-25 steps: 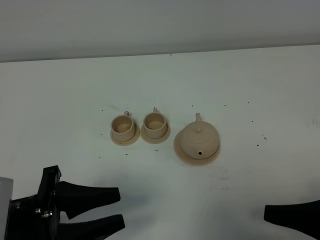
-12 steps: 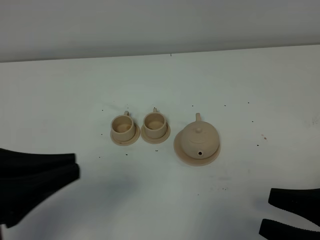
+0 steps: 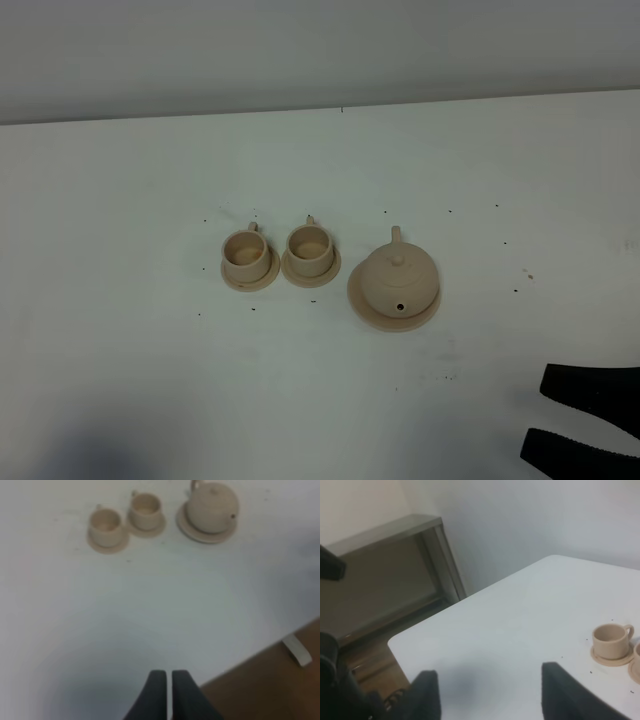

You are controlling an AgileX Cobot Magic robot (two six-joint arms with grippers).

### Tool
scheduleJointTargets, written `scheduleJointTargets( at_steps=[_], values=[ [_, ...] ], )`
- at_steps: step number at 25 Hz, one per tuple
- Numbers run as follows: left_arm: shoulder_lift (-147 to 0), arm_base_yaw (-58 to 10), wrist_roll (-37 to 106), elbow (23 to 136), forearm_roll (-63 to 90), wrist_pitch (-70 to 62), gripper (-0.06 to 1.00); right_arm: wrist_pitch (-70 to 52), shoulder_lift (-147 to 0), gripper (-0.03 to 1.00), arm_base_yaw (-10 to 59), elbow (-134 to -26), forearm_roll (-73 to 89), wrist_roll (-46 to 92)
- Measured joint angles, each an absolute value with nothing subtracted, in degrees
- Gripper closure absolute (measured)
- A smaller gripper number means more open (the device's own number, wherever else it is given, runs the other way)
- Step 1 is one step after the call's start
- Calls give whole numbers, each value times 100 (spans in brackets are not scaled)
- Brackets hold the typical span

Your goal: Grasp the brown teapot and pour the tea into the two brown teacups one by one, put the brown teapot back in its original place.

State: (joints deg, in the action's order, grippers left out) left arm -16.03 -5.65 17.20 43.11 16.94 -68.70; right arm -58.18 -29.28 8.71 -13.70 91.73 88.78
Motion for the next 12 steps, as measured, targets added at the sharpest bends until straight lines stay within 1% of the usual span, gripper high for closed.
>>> scheduleJointTargets(
  at_steps=[7,12],
  values=[
    [-817,-565,1017,4277,1458,-6870,91,-5822,-2928,51,871,-1370,9173,8878],
    [-565,-570,722,3630,1337,-6860,91,-5822,-2928,51,871,-1370,9173,8878]
  ],
)
